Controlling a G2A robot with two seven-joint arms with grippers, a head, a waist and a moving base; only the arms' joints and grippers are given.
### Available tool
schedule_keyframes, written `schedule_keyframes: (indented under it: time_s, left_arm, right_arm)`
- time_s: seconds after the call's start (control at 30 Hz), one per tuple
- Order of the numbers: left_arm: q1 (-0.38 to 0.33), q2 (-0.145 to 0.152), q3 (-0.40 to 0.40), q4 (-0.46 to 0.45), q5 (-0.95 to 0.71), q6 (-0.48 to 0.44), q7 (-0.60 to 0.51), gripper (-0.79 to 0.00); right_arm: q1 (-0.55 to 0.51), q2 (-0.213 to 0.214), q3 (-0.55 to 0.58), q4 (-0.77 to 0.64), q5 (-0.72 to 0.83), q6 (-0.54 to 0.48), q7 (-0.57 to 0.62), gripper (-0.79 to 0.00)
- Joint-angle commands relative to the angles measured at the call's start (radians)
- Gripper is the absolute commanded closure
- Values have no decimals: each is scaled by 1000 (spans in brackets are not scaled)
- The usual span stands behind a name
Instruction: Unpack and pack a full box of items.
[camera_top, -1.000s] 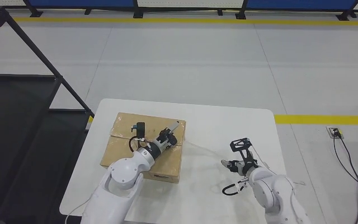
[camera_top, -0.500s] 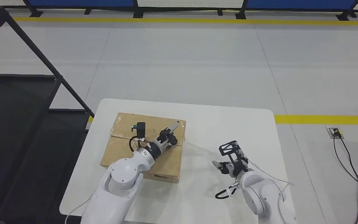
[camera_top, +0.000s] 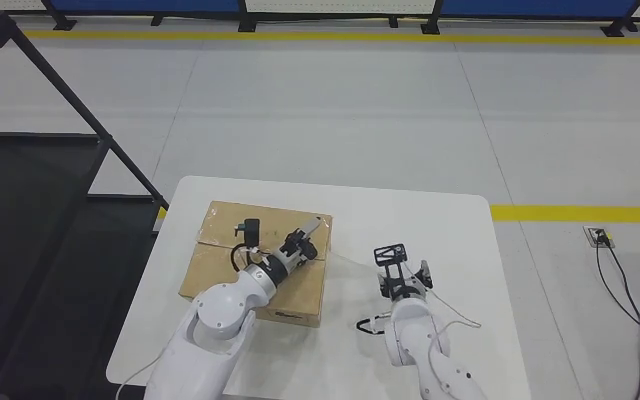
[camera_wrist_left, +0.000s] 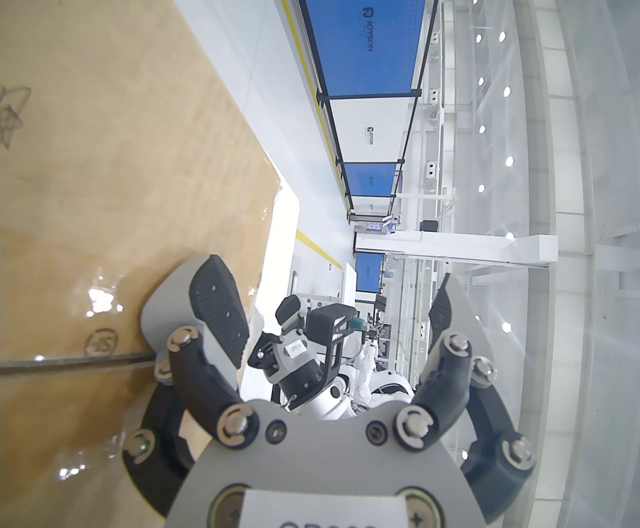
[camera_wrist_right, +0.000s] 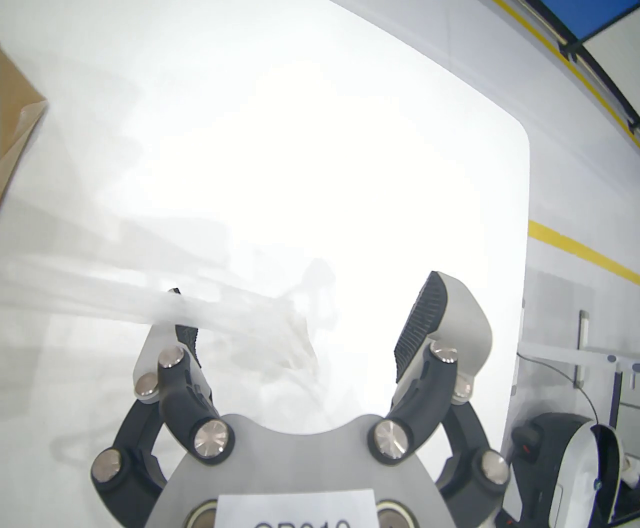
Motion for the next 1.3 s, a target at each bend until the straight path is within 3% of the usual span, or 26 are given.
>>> schedule_keyframes:
  time_s: [0.0,0.23,0.4,0.5,0.7,1.0,1.13,1.27]
  left_arm:
    - [3,0,-2,-3,2,-2,-1,-785]
    - [21,3,-14,-22,2,-9,-2,-785]
    - [35,4,-20,-40,5,-13,-3,-785]
    - [43,5,-24,-49,5,-14,-5,-785]
    - [54,7,-31,-61,6,-14,-10,-785]
    - [61,8,-31,-72,9,-13,-18,-785]
    - [61,8,-30,-72,8,-14,-18,-785]
    - [60,7,-26,-71,4,-16,-17,-785]
  right_arm:
    - [1,-6,2,4,21,46,-25,-785]
    - [-41,-18,60,-38,141,123,-156,-785]
    - [-70,-21,118,-62,262,89,-241,-785]
    - [-83,-18,135,-67,239,69,-266,-785]
    - [-93,3,134,-105,-53,-70,-61,-785]
    - [-202,22,214,-262,-164,-213,75,-785]
    - [-231,22,276,-308,19,-269,47,-785]
    - [-285,23,388,-311,419,-427,-130,-785]
